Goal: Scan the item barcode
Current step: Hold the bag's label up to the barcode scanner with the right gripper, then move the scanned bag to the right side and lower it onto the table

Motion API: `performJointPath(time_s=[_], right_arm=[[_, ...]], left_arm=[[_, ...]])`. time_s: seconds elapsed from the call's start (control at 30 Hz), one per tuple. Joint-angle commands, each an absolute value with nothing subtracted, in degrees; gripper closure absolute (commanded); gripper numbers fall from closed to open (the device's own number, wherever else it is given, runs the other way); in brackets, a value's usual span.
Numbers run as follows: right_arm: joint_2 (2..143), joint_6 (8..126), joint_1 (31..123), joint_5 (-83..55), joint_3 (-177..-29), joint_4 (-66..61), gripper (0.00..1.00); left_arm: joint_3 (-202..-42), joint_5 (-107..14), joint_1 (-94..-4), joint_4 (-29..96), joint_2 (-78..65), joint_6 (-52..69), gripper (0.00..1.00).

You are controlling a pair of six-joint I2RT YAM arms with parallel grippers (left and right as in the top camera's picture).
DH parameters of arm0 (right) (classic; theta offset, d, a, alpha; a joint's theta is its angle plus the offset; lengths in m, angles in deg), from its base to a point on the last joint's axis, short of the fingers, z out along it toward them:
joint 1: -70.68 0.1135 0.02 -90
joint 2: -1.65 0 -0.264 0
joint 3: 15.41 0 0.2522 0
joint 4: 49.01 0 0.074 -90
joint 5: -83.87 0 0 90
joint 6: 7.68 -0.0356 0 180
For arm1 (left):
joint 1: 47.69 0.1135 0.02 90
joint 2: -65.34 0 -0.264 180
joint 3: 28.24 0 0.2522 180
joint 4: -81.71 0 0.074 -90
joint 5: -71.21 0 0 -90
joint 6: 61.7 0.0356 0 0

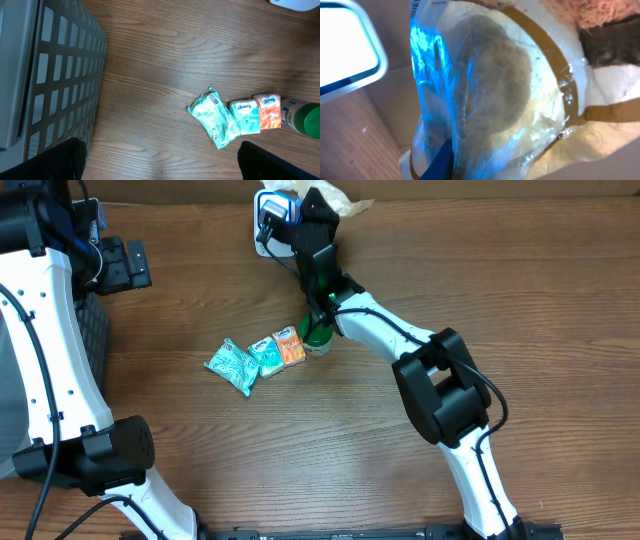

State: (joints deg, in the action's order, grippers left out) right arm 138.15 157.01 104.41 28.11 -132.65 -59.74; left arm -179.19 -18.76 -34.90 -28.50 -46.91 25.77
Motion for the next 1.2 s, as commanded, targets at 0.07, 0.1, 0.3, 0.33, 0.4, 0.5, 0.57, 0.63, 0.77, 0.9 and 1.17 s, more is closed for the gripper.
performJointPath(time_s=[0.07, 0.1, 0.3, 0.33, 0.4, 0.5, 0.57, 0.63, 0.77, 0.9, 1.17], right_arm=[[142.7, 165.4, 104.1, 25.5, -133.5, -63.4, 0.96], [142.9, 166.0, 104.1, 25.0, -133.5, -63.5, 0.96], [143.2, 166.4, 104.1, 24.7, -133.4, -66.7, 0.96], [143.2, 166.5, 104.2, 24.8, -133.5, -67.2, 0.96], [143.2, 166.6, 104.5, 25.3, -133.5, -67.3, 0.96], [143.2, 166.6, 105.1, 25.9, -133.5, -67.4, 0.96], [143.2, 166.6, 105.4, 25.9, -133.5, -67.5, 0.96], [143.2, 166.6, 105.5, 25.9, -133.5, -68.4, 0.96], [143.1, 166.6, 105.7, 27.3, -133.5, -70.5, 0.96], [140.8, 165.0, 106.0, 29.4, -133.5, -70.5, 0.96], [124.3, 144.8, 106.0, 31.9, -133.5, -51.0, 0.96]], left_arm=[[-179.3, -18.8, -34.6, -28.5, -46.7, 26.8, 0.01], [-179.3, -18.8, -34.6, -28.5, -46.7, 26.8, 0.0], [-179.3, -18.8, -34.6, -28.5, -46.7, 26.8, 0.01], [-179.3, -18.8, -34.6, -28.5, -46.7, 26.8, 0.01], [-179.3, -18.8, -34.6, -28.5, -46.7, 26.8, 0.01], [-179.3, -18.8, -34.6, -28.5, -46.7, 26.8, 0.01], [-179.3, -18.8, -34.6, -28.5, -46.7, 26.8, 0.0], [-179.3, -18.8, -34.6, -28.5, -46.7, 26.8, 0.0], [-179.3, -18.8, -34.6, -28.5, -46.7, 26.8, 0.01], [-179.3, -18.8, -34.6, -28.5, -46.7, 26.8, 0.01], [-179.3, -18.8, -34.6, -28.5, -46.7, 26.9, 0.0]])
